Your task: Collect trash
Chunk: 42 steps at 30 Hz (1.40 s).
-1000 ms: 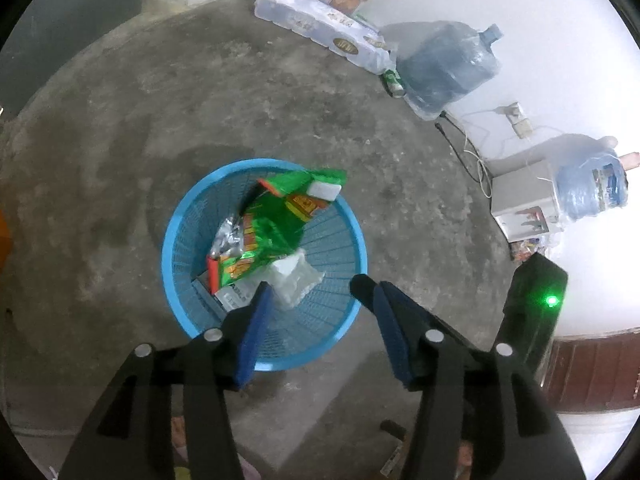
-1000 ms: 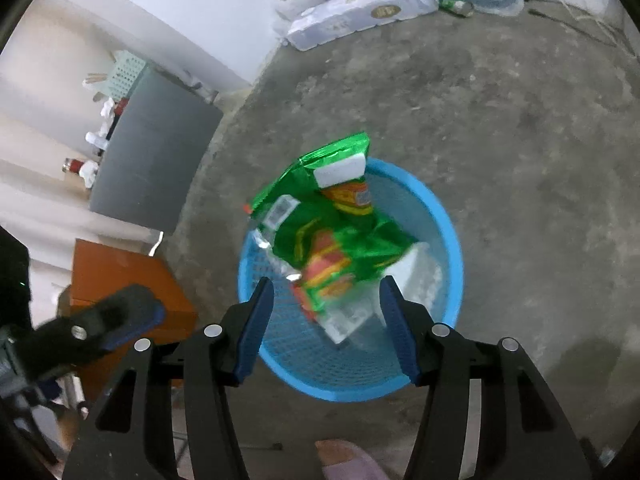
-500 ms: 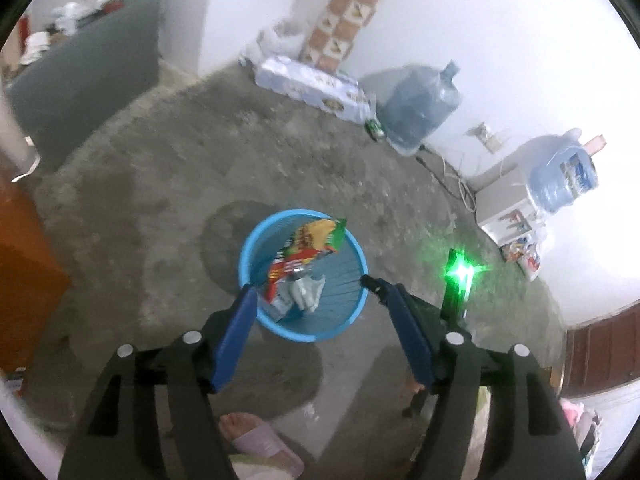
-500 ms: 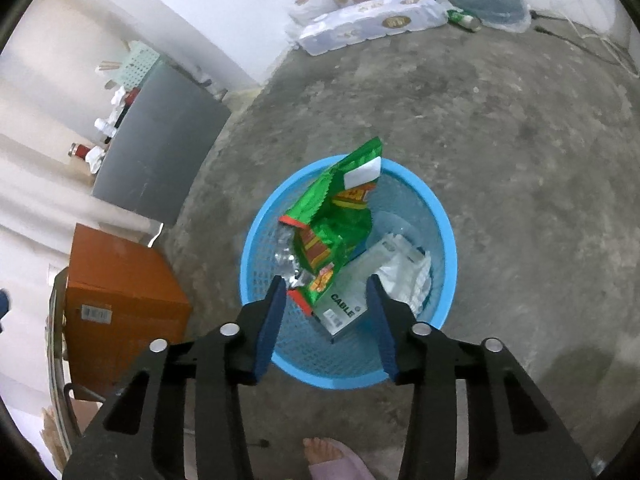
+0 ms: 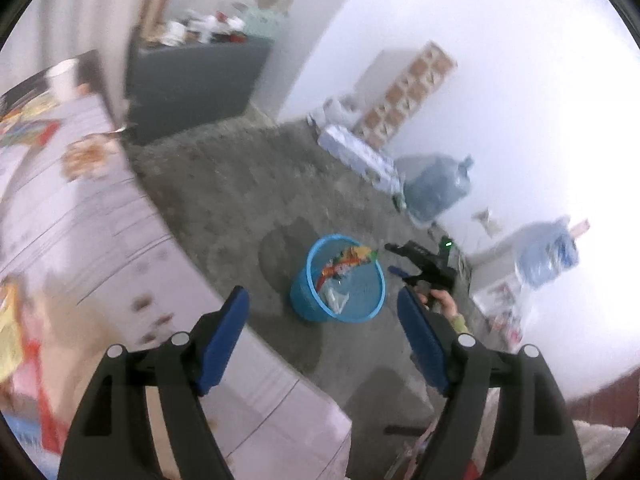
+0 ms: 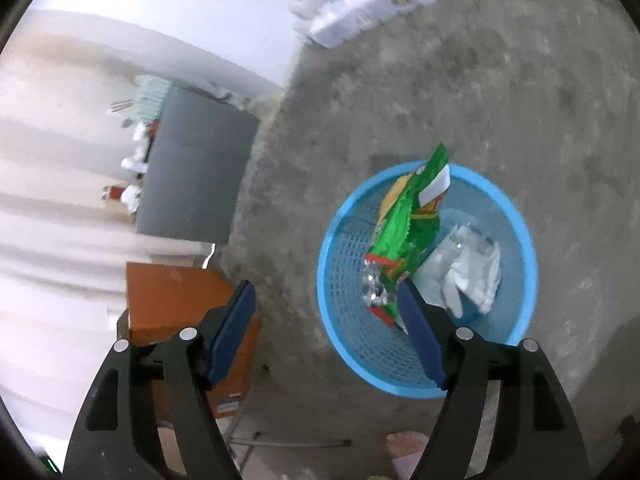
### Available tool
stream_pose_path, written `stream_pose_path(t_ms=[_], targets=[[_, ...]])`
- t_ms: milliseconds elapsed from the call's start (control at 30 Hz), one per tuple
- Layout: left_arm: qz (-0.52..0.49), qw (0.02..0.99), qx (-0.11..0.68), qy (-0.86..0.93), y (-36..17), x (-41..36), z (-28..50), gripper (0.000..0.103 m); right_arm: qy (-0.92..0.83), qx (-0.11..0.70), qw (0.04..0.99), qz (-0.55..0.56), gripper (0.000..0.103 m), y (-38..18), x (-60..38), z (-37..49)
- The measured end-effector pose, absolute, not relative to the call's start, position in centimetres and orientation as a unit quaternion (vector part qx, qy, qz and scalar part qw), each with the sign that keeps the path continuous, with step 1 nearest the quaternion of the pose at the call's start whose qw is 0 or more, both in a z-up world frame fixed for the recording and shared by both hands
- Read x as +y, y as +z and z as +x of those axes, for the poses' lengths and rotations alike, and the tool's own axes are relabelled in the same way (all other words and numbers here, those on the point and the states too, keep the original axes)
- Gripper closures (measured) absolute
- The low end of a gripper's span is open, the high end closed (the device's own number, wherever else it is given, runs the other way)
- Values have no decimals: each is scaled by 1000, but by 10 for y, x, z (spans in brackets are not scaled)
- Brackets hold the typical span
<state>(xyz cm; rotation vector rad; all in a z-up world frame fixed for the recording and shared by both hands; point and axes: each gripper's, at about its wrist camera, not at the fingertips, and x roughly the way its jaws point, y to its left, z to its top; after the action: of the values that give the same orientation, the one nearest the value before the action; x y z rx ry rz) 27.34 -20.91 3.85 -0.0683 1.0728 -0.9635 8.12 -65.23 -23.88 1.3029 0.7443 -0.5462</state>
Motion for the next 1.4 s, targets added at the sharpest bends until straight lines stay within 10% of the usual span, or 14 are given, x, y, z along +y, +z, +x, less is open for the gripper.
stream_pose_path(t_ms=[200, 333, 933, 1400], targets=[[-58, 769, 483, -415, 35, -151, 272, 28, -304, 346, 625, 630, 45, -289, -675, 102], [-72, 772, 485, -405, 29, -133, 277, 28, -298, 325, 604, 664, 90, -311, -674, 98], [-96, 770, 480, -408, 21, -115, 288, 28, -281, 24, 573, 769, 94, -336, -642, 50], [-98, 768, 482, -411, 18, -114, 289, 28, -346, 358, 630, 596, 94, -331, -627, 79]])
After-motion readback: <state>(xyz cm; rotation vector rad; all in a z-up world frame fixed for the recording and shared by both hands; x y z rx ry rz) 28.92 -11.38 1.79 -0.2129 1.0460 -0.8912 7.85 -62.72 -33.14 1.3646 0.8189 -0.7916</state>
